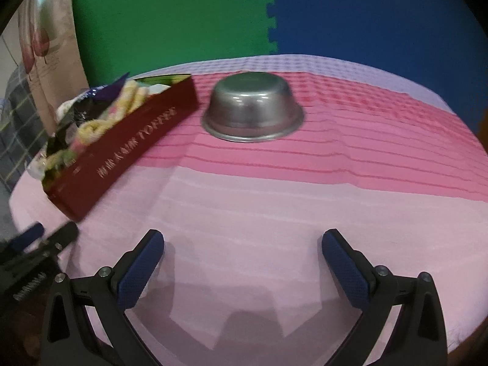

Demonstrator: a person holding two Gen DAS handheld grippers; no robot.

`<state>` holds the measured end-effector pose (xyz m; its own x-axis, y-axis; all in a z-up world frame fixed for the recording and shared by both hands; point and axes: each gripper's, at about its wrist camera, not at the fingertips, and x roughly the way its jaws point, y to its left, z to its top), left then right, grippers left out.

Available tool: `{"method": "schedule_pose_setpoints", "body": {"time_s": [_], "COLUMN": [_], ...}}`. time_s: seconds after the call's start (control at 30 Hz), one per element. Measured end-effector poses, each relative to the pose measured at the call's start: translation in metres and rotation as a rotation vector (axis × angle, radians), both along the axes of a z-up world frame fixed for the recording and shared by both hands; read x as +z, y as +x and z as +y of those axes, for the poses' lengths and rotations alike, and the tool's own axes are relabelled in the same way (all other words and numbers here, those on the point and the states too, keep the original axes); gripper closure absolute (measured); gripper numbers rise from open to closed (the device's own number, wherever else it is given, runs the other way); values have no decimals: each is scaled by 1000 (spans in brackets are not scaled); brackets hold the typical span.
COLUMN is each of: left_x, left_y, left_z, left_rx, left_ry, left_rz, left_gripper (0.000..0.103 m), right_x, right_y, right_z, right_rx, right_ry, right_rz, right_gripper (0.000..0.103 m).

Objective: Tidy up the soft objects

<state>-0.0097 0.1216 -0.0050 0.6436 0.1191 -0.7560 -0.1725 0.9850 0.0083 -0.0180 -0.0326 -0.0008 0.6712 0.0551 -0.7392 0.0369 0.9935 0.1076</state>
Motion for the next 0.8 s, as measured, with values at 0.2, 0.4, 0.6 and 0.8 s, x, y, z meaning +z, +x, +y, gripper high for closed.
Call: {"method": "schedule_pose_setpoints", "body": {"time_s": [0.2,0.4,0.6,0.8], "left_x": [-3,-2,-1,-2], "left_y": [-2,-3,-2,-1], "left_z": [1,3,4,6], "left_rx": [-2,-1,-2,1], "left_ry": [13,1,-4,-6], "left_rz": [-18,-12,-8,-11], "left_gripper": [23,21,21,21], "right_x": [-5,-7,-7,-6], "right_y": [16,19,17,14], "right_z": [38,44,45,45], "right_rx": [58,59,59,60], "right_ry": [-77,-94,-98,-101], "right_rz": [0,-7,1,6], "right_gripper": [0,0,0,0]}}
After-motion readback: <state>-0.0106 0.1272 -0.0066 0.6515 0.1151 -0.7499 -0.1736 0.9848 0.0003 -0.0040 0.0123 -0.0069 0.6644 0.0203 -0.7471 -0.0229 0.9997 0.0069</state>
